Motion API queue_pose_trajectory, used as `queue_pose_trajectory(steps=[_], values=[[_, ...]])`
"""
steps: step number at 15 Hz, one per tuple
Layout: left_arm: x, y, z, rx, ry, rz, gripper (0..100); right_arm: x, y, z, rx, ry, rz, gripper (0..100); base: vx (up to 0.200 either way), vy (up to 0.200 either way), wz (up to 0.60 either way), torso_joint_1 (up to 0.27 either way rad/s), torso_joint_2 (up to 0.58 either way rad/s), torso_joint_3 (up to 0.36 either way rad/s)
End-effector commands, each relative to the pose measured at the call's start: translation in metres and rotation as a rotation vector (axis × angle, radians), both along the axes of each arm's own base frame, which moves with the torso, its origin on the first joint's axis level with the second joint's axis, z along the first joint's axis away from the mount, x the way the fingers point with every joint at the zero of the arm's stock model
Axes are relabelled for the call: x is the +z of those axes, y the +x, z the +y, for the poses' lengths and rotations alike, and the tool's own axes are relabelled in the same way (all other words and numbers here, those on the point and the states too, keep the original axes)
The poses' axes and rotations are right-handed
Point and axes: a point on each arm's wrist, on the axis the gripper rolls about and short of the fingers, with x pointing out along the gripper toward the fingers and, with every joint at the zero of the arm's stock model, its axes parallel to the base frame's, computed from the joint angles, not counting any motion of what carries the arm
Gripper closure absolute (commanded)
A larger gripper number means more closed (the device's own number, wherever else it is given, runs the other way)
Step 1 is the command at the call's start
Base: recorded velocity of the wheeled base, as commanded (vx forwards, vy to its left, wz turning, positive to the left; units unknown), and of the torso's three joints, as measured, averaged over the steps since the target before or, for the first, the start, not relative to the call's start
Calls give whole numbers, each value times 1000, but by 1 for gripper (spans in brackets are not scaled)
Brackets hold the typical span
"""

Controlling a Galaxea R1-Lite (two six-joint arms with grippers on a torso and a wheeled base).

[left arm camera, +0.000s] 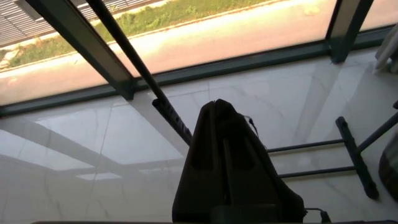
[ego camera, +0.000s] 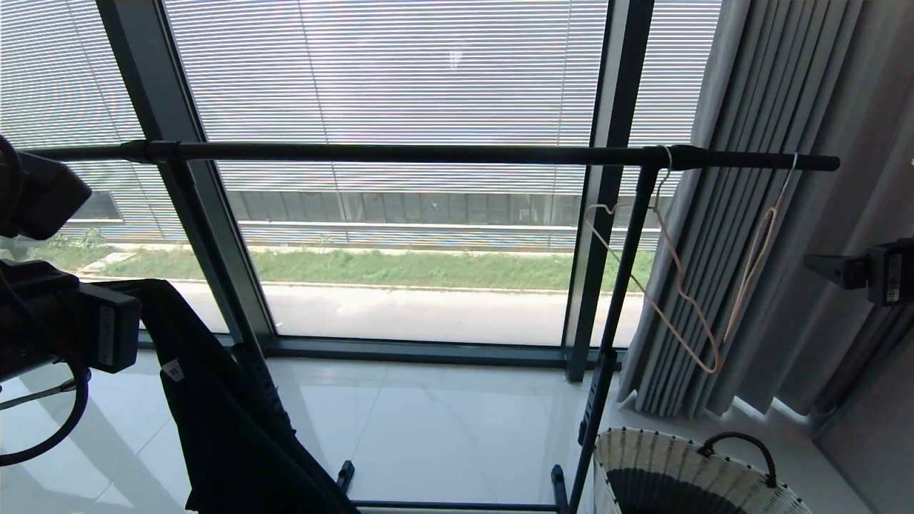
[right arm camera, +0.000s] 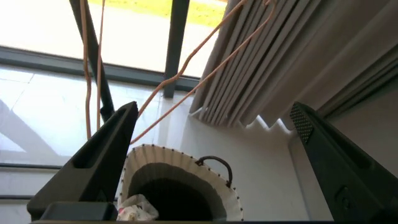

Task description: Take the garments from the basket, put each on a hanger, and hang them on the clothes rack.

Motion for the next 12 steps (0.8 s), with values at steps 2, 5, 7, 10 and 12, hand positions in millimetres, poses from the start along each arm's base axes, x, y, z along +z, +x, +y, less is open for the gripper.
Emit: queue_pose_trajectory(steps=[2,5,7,10,12], values=[[-5,1,0,0,3,18,100,-17,26,-1,-13,-4,60,0,100,0,0,1,4,4],[-8,-2,0,2,3,27,100,-34,54,-2,-29,-8,83,0,0,0,0,0,0,0],[-11,-2,0,3,5,35,100,-51,75,-5,-46,-10,112,0,0,0,0,0,0,0],[-12,-1,0,8,4,25,100,-66,88,-10,-64,-11,157,0,0,0,0,0,0,0],[-19,-1,1,10,1,39,100,-68,90,-12,-73,-11,158,0,0,0,0,0,0,0]])
